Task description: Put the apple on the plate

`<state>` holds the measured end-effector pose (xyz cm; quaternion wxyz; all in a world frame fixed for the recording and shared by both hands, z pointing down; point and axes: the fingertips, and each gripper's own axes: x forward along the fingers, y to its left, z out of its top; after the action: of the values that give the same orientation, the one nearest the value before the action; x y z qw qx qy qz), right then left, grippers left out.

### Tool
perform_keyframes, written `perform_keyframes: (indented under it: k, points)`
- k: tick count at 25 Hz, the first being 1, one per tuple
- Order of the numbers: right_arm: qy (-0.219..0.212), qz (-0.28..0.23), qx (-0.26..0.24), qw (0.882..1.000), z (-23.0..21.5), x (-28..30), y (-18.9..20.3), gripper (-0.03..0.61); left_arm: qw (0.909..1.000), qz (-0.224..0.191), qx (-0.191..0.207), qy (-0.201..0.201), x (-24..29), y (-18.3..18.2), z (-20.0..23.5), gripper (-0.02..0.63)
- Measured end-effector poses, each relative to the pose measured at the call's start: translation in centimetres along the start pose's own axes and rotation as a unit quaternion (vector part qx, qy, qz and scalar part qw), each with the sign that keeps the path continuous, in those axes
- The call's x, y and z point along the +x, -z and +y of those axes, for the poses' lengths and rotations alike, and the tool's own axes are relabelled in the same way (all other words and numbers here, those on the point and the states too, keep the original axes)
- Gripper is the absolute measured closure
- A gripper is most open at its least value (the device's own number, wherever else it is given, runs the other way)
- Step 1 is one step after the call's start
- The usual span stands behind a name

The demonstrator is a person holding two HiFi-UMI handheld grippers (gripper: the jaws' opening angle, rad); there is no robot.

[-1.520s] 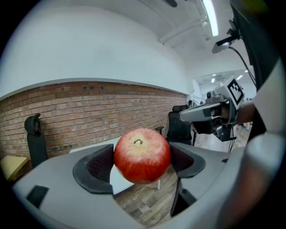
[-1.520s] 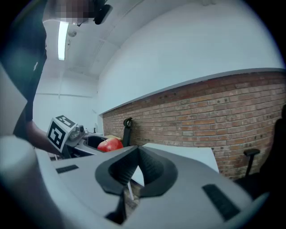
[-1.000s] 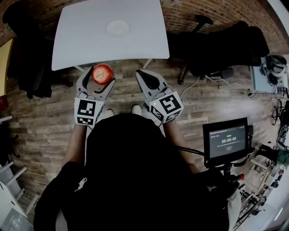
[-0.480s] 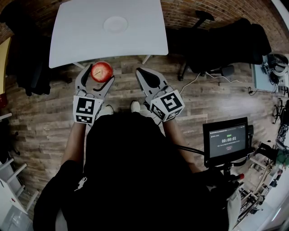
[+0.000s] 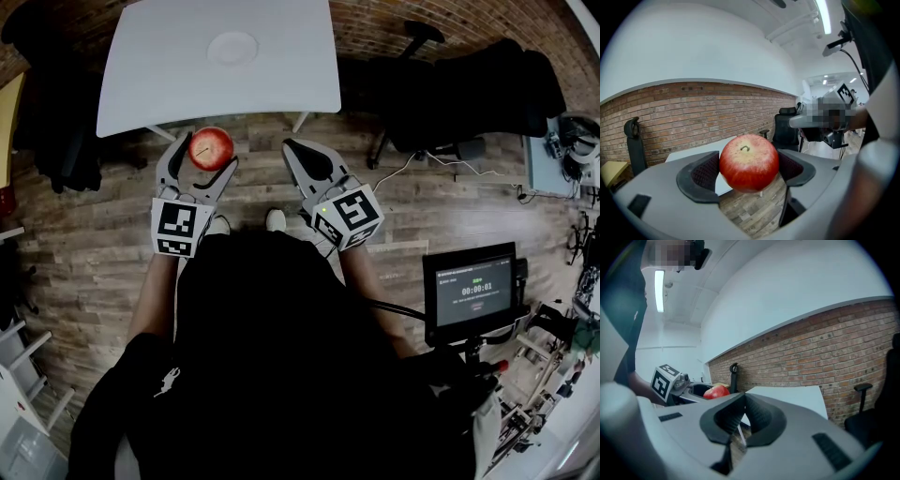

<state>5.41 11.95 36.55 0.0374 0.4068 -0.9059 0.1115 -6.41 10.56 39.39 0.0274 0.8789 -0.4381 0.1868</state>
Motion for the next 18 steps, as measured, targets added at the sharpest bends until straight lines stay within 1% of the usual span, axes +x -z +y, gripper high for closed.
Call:
perform_keyframes:
  k: [9, 18]
  points:
    - [-0.022, 0.004, 0.001, 1.0, -0.7, -2.2, 1.8, 0.575, 0.9998, 0.007, -0.006, -0.015, -0.1, 1.4, -2.8, 0.221]
    - [-0.03, 0.005, -0.001, 1.0, -1.2, -3.3, 2.8, 0.575, 0.9995, 0.001, -0.004, -0.032, -0.2, 1.3, -3.5, 0.221]
